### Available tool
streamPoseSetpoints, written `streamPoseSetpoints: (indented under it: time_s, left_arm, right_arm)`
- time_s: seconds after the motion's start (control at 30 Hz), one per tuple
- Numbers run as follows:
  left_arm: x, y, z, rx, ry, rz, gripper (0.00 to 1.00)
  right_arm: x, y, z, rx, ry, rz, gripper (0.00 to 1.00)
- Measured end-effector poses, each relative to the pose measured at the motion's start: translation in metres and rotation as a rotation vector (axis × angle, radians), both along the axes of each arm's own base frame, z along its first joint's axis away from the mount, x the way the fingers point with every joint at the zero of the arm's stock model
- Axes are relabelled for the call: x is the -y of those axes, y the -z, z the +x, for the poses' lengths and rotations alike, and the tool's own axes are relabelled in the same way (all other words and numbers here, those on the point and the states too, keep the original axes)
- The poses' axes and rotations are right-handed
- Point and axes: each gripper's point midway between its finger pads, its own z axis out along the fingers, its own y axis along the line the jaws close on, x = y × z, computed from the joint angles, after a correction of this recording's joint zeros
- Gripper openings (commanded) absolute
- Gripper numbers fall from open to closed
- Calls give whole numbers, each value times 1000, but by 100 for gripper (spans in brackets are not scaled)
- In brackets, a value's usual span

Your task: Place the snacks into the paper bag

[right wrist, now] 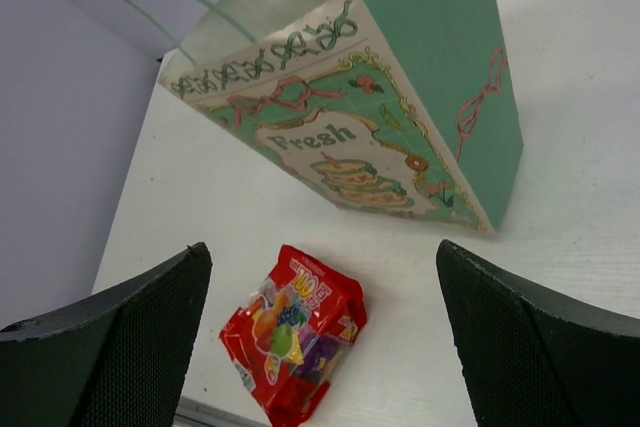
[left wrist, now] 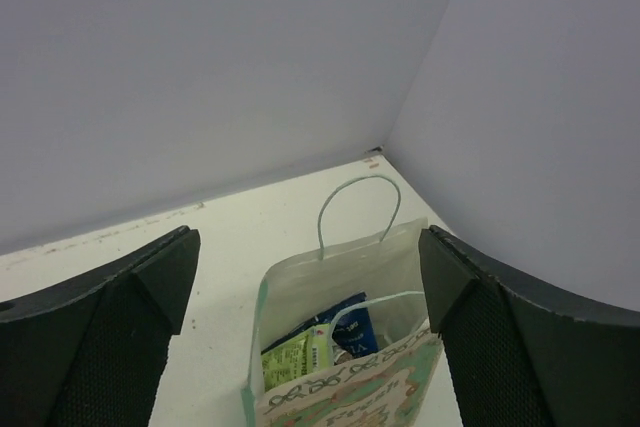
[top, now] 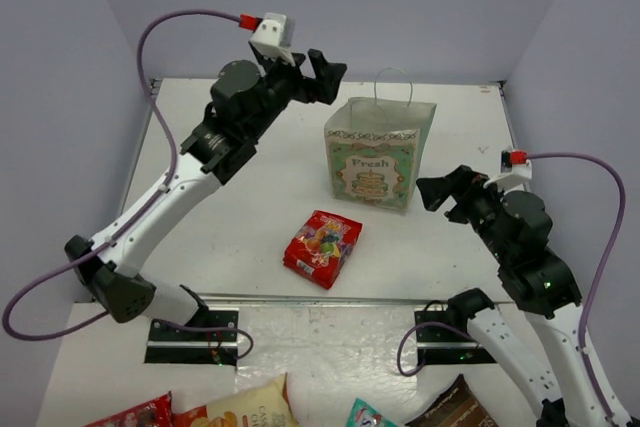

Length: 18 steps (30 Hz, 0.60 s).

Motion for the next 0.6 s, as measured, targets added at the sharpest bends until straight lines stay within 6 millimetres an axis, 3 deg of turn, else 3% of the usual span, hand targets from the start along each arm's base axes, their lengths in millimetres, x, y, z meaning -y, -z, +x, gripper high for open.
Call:
streamPoseSetpoints:
  time_s: [0.07, 0.13, 0.23, 0.33, 0.53, 0.6]
  left_arm:
    - [-18, -12, -16, 17, -21, -19, 100]
    - [-35, -11, -32, 10, -37, -21, 100]
    - [-50, 11, -49, -36, -45, -10, 100]
    - [-55, 60, -57, -132, -46, 37, 100]
    - [-67, 197, -75, -406, -68, 180, 100]
    - [-73, 227, -83, -475, -80, 207, 100]
  right_arm:
    - [-4, 8, -5, -18, -21, 16, 94]
    - [-7, 23, -11, -48, -41, 33, 94]
    - [-16, 51, -20, -116, -83, 66, 94]
    - [-26, 83, -25, -211, -118, 103, 93]
    - [-47, 172, -47, -455, -173, 218, 94]
    - [-52, 192, -55, -517, -181, 258, 94]
